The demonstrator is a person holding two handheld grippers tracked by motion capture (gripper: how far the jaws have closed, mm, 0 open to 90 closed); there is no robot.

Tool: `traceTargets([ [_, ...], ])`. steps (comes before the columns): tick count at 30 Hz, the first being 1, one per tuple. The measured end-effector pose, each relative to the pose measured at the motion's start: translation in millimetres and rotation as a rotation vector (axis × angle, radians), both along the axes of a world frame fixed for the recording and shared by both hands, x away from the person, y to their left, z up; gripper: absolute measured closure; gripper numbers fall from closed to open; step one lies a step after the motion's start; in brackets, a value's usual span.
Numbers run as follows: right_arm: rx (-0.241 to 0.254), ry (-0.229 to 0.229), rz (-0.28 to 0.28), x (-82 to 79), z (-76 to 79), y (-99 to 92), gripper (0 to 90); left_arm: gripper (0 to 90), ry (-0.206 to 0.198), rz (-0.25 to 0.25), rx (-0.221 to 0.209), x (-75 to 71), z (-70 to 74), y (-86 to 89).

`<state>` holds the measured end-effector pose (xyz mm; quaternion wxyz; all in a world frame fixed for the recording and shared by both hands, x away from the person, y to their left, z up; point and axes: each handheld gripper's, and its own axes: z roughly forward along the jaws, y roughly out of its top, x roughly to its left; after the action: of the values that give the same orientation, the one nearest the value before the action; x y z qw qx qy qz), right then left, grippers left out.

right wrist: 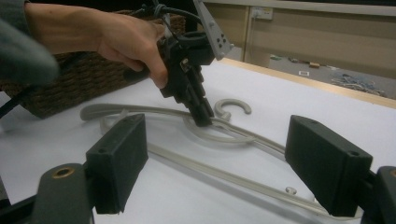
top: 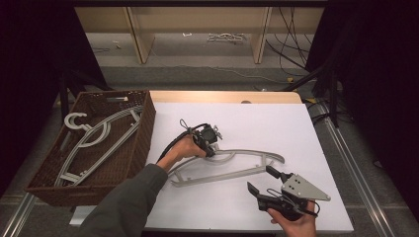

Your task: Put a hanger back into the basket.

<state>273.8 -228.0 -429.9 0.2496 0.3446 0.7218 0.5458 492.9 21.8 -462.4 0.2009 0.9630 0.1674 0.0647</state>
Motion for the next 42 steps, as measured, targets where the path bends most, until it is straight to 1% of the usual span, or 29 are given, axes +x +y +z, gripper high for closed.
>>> traceTargets([
  [1, -0.005, 0.010, 0.002, -0.4, 0.6, -0.7, 22.2, 81.0, -0.005, -0.007, 0.003, -0.2, 0.9, -0.5],
  [3, 0.006, 0.009, 0.007, 0.1, 0.0, -0.8, 22.2, 81.0, -0.016, 0.001, -0.026, -2.9, 3.0, -1.9],
  [4, 0.006, 0.011, 0.006, 0.1, -0.2, -0.9, 22.2, 81.1, -0.022, 0.000, -0.030, -4.7, 5.6, -2.1],
  [5, 0.006, 0.010, 0.006, -0.1, -0.2, -0.9, 22.2, 81.1, -0.038, -0.009, -0.037, -5.4, 8.1, -2.0],
  [6, 0.003, 0.008, 0.005, -0.2, 0.1, -1.1, 22.2, 81.2, -0.036, -0.007, -0.044, -7.1, 10.5, -1.4],
  [7, -0.002, 0.007, 0.002, -0.2, 0.5, -1.2, 22.1, 81.2, -0.050, -0.020, -0.044, -7.2, 13.3, -0.6],
  [8, 0.004, 0.008, 0.006, 0.1, 0.2, -0.7, 22.1, 81.3, -0.054, -0.008, -0.055, -9.0, 15.4, 0.1],
  [9, -0.002, 0.011, 0.001, -0.1, 0.4, -0.7, 22.2, 81.3, -0.060, -0.014, -0.058, -9.1, 17.9, 1.2],
  [10, -0.003, 0.013, 0.002, -0.2, 0.3, -0.5, 22.2, 81.3, -0.063, -0.005, -0.072, -10.5, 19.8, 2.4],
  [11, -0.002, 0.015, 0.004, -0.2, -0.1, -0.2, 22.2, 81.3, -0.068, -0.006, -0.075, -10.6, 22.0, 3.8],
  [13, 0.004, 0.004, -0.002, -0.1, -0.3, -0.1, 22.2, 81.5, -0.088, 0.000, -0.084, -12.6, 26.2, 5.7],
  [14, -0.002, 0.012, 0.000, -0.5, 0.4, -0.8, 22.2, 81.5, -0.095, -0.004, -0.084, -13.9, 28.2, 6.2],
  [16, 0.003, 0.005, -0.003, -0.2, -0.5, -0.3, 22.2, 81.6, -0.116, -0.007, -0.089, -17.5, 32.5, 6.5],
  [18, 0.004, 0.005, -0.002, -0.1, -0.2, 0.0, 22.2, 81.7, -0.125, -0.016, -0.091, -19.5, 36.2, 6.9],
  [20, 0.001, 0.006, -0.001, -0.1, -0.3, 0.0, 22.2, 81.7, -0.134, -0.017, -0.095, -21.8, 38.4, 7.2],
  [24, 0.001, 0.009, 0.000, -0.2, 0.1, -0.9, 22.2, 81.8, -0.166, -0.012, -0.105, -26.4, 43.2, 7.7],
  [26, 0.006, 0.005, -0.002, 0.0, -0.6, -0.6, 22.2, 82.0, -0.181, -0.027, -0.105, -28.2, 47.0, 8.6],
  [27, 0.001, 0.012, 0.001, -0.3, -0.2, -1.1, 22.2, 82.1, -0.188, -0.031, -0.110, -28.9, 48.6, 9.2],
  [28, 0.008, 0.009, 0.005, 0.0, -0.3, -0.8, 22.2, 82.2, -0.199, -0.023, -0.113, -30.1, 49.6, 9.6],
  [29, 0.003, 0.009, 0.001, -0.1, 0.1, -0.9, 22.2, 82.2, -0.200, -0.025, -0.109, -29.9, 50.9, 10.6],
  [30, 0.001, 0.010, 0.000, -0.2, 0.0, -0.9, 22.1, 82.2, -0.216, -0.024, -0.105, -30.2, 52.2, 11.7],
  [31, 0.006, 0.005, -0.002, 0.0, -0.6, -0.5, 22.2, 82.2, -0.215, -0.015, -0.108, -30.6, 52.7, 12.4],
  [32, 0.007, 0.005, -0.003, -0.2, -0.6, -0.6, 22.2, 82.2, -0.216, -0.019, -0.107, -30.6, 53.9, 13.7],
  [33, 0.007, 0.003, -0.003, -0.2, -0.3, -0.6, 22.2, 82.2, -0.222, -0.019, -0.112, -30.7, 55.6, 14.9],
  [34, 0.000, 0.009, 0.000, -0.4, 0.2, -1.1, 22.2, 82.2, -0.218, -0.009, -0.125, -31.5, 57.2, 16.2],
  [36, 0.007, 0.009, 0.004, 0.1, -0.6, -1.0, 22.2, 82.2, -0.221, -0.002, -0.141, -32.5, 62.1, 18.6],
  [39, 0.007, 0.006, 0.003, 0.1, -0.2, -0.8, 22.2, 82.2, -0.233, -0.004, -0.150, -34.4, 70.5, 21.3],
  [40, 0.000, 0.009, 0.000, -0.2, -0.1, -1.0, 22.1, 82.2, -0.237, 0.003, -0.156, -35.1, 73.7, 22.1],
  [42, 0.006, 0.005, -0.003, -0.1, -0.7, -0.6, 22.2, 82.2, -0.246, 0.013, -0.173, -35.9, 80.9, 23.2],
])
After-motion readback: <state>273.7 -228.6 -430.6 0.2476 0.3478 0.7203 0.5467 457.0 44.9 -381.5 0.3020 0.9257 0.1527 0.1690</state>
